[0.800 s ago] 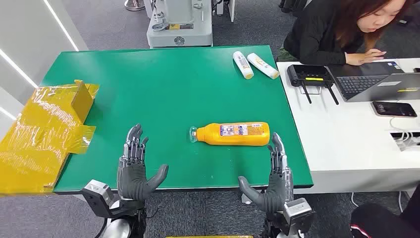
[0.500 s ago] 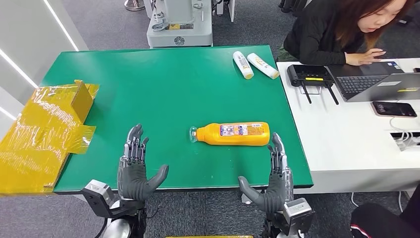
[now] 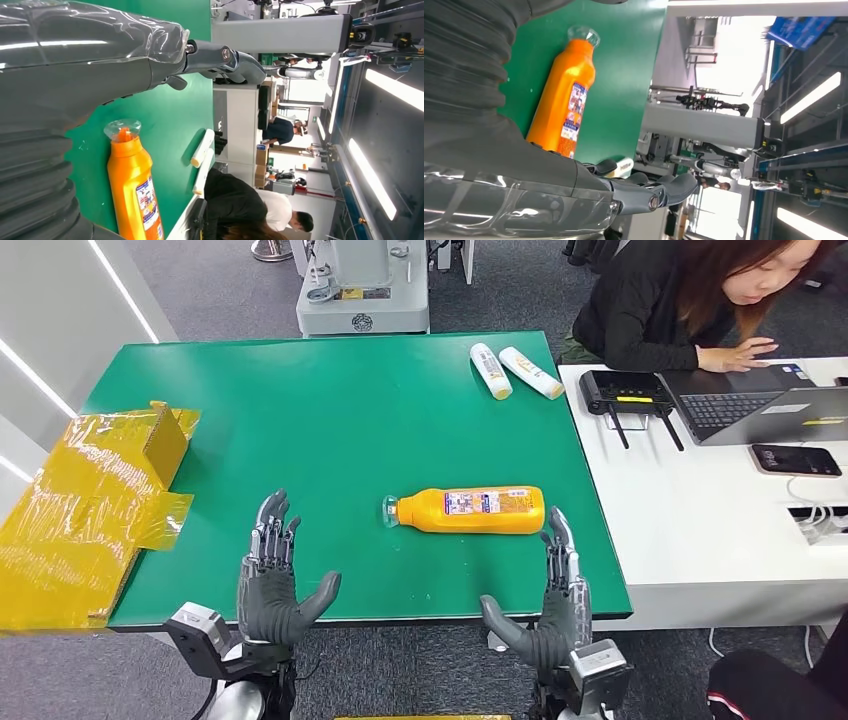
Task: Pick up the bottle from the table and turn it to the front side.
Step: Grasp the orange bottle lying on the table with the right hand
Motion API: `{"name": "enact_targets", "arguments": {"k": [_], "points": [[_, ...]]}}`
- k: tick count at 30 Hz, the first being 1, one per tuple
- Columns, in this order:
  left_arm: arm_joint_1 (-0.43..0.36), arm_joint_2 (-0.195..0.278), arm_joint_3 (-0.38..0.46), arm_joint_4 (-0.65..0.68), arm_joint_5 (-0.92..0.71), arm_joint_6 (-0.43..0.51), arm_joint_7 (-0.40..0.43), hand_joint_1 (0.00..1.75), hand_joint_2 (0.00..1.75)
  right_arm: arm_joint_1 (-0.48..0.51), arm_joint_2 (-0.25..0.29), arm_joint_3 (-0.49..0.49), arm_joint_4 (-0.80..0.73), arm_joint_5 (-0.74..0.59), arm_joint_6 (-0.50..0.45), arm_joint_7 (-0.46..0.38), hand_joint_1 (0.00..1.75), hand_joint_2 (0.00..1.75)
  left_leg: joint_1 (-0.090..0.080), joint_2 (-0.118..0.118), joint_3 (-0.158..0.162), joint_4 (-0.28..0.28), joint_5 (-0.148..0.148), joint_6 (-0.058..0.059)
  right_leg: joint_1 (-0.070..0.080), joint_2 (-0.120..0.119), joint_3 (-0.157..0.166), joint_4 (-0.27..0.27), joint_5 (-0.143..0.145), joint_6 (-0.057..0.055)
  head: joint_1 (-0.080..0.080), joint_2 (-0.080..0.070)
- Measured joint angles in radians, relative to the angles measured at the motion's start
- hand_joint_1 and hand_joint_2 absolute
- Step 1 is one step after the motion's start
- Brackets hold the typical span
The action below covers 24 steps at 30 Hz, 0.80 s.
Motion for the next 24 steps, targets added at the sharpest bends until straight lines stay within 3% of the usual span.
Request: {"name": "enact_targets", "arguments": {"k": [9, 14, 21, 24], "points": [[-0.039, -0.007, -0.001, 0.035, 0.0, -0.014, 0.0, 0.0, 1.75, -0.06, -0.006, 0.0, 0.061, 0.192, -0.095, 0.043, 0.0, 1.75, 0.0, 0.0, 0.0, 0.0, 0.0, 0.0, 0.0, 0.0, 0.0, 0.0, 0.0, 0.0, 0.0, 0.0], [-0.084, -0.018, -0.012, 0.065, 0.005, -0.031, -0.001, 0.0, 1.75, -0.229, -0.042, 0.016, 0.232, 0.419, -0.202, 0.113, 0.0, 1.75, 0.0, 0.001, 0.001, 0.0, 0.001, 0.0, 0.0, 0.001, 0.0, 0.0, 0.002, 0.0, 0.0, 0.0], [-0.114, -0.019, -0.018, 0.103, 0.02, -0.036, -0.006, 0.0, 1.75, -0.401, -0.063, 0.051, 0.434, 0.483, -0.21, 0.157, 0.0, 1.75, 0.0, 0.0, 0.001, 0.001, 0.002, 0.0, 0.0, 0.001, 0.001, 0.0, 0.003, -0.001, 0.0, 0.0], [-0.122, -0.019, -0.021, 0.112, 0.023, -0.041, -0.01, 0.0, 1.75, -0.45, -0.068, 0.076, 0.497, 0.533, -0.173, 0.219, 0.0, 1.75, 0.0, 0.001, 0.001, 0.001, 0.002, 0.0, 0.0, 0.001, 0.0, 0.001, 0.003, -0.001, 0.0, 0.0]]}}
